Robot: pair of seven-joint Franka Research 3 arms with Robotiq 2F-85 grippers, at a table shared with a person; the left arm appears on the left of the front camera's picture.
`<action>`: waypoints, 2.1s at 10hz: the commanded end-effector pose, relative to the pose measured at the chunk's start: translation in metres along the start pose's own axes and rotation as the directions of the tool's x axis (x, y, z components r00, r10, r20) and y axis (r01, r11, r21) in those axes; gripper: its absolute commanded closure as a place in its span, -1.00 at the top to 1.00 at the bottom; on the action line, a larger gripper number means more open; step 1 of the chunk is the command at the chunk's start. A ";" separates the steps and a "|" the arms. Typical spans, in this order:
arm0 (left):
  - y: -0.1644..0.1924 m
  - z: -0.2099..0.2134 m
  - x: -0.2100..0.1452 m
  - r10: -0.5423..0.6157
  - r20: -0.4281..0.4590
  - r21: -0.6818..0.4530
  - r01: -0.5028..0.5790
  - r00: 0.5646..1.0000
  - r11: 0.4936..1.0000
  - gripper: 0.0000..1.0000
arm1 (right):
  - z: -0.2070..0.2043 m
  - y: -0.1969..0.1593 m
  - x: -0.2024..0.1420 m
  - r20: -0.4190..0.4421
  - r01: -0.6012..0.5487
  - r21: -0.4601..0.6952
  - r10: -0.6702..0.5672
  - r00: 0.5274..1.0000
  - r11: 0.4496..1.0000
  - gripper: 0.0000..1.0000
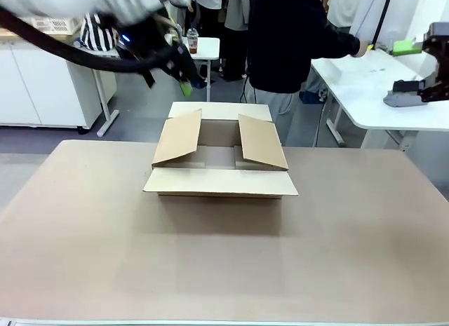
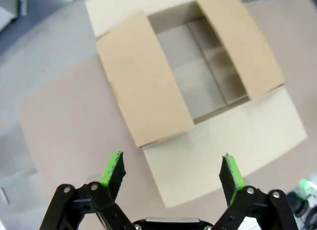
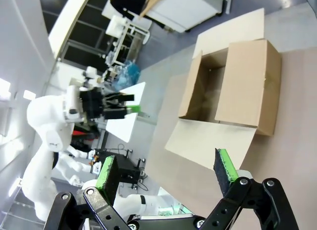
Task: Pack the gift set into the box.
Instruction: Place both hands on the side flaps of the Package Box and spread them outward.
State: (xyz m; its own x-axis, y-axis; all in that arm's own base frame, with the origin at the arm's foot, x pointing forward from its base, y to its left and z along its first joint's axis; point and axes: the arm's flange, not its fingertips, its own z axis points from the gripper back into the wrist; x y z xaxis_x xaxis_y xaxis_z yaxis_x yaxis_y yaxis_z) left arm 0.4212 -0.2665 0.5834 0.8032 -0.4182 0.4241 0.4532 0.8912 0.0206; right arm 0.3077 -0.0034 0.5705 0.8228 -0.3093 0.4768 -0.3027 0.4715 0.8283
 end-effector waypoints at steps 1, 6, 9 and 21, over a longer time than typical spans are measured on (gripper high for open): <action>-0.010 -0.032 0.017 0.006 -0.043 -0.001 -0.006 0.999 1.000 1.00 | -0.004 0.000 0.005 0.011 -0.030 0.023 0.030 0.999 0.999 1.00; -0.007 -0.025 0.006 -0.003 -0.037 0.021 0.004 0.999 1.000 1.00 | -0.004 0.000 0.005 0.011 -0.030 0.023 0.030 0.999 0.999 1.00; 0.015 -0.098 0.040 0.128 0.026 0.026 -0.129 0.991 0.991 1.00 | -0.004 0.000 0.005 0.011 -0.030 0.023 0.030 0.999 0.999 1.00; -0.015 -0.208 0.069 0.317 -0.133 0.344 -0.256 0.939 0.903 1.00 | -0.004 0.000 0.005 0.011 -0.030 0.023 0.030 0.999 0.999 1.00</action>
State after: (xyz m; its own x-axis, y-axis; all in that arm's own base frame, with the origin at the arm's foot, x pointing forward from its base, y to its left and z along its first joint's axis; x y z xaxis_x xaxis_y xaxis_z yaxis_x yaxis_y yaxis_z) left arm 0.5460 -0.3353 0.4237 0.9408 -0.1600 0.2989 0.1034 0.9750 0.1965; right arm 0.3094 -0.0038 0.5717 0.8230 -0.3036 0.4800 -0.3059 0.4752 0.8250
